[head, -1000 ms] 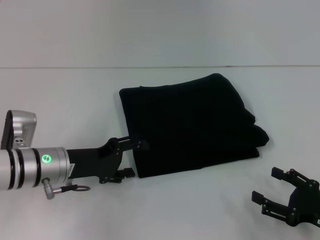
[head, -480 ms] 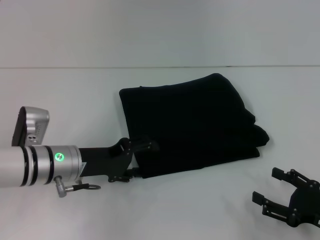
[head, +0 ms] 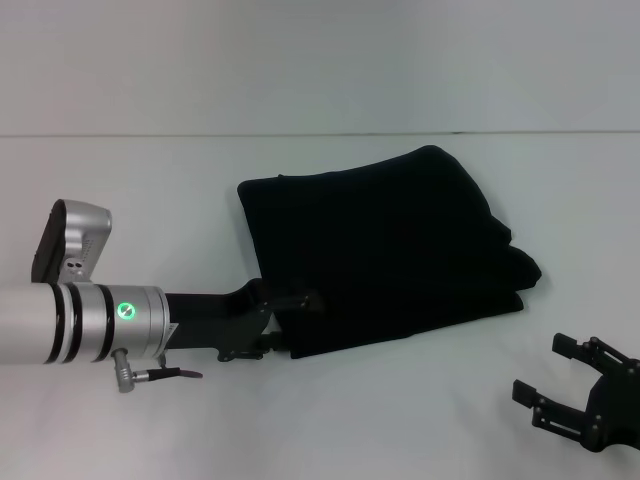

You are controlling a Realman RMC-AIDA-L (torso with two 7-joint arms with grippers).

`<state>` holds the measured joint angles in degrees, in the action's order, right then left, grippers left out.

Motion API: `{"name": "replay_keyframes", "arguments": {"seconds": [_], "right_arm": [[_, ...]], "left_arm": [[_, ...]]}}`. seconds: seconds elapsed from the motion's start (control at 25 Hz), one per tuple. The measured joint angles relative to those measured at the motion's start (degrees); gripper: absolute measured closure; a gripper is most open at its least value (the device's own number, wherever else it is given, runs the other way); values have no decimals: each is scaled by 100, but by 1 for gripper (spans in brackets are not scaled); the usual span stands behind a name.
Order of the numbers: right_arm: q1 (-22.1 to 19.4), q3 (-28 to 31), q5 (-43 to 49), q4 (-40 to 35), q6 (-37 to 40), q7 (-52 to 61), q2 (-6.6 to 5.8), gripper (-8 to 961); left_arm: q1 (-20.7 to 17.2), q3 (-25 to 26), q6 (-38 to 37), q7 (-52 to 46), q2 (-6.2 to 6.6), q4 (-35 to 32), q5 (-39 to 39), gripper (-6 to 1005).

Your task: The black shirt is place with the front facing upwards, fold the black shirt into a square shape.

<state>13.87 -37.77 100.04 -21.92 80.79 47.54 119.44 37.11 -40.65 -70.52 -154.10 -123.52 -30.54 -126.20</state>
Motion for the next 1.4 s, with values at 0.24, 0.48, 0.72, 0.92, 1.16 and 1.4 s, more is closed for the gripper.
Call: {"name": "replay_keyframes", "arguments": {"seconds": [0.24,0.48,0.72,0.92,1.16,1.4], "right_arm": [[-16,83,14,-8,69,0,-6,38],[-16,86,16,-14,76,0,-9,38],[-16,86,0,-14,93,0,-19,38],[-14,86,-9,-14,96,0,-18,38],[7,87,-12,-14,96,0,-23,38],[11,219,-12,-15,76,0,-26,38]], "left_arm": [[11,-114,39,-11,11,25,-5,230],[25,-193,110,-38,8,38,-4,500],[66,-373,225,-112,-3,39,-4,671],[74,-379,279,-119,-5,38,-1,768],[80,-437,278,-88,6,30,0,936],[-27,-380,165,-4,29,-7,1,933]]}}
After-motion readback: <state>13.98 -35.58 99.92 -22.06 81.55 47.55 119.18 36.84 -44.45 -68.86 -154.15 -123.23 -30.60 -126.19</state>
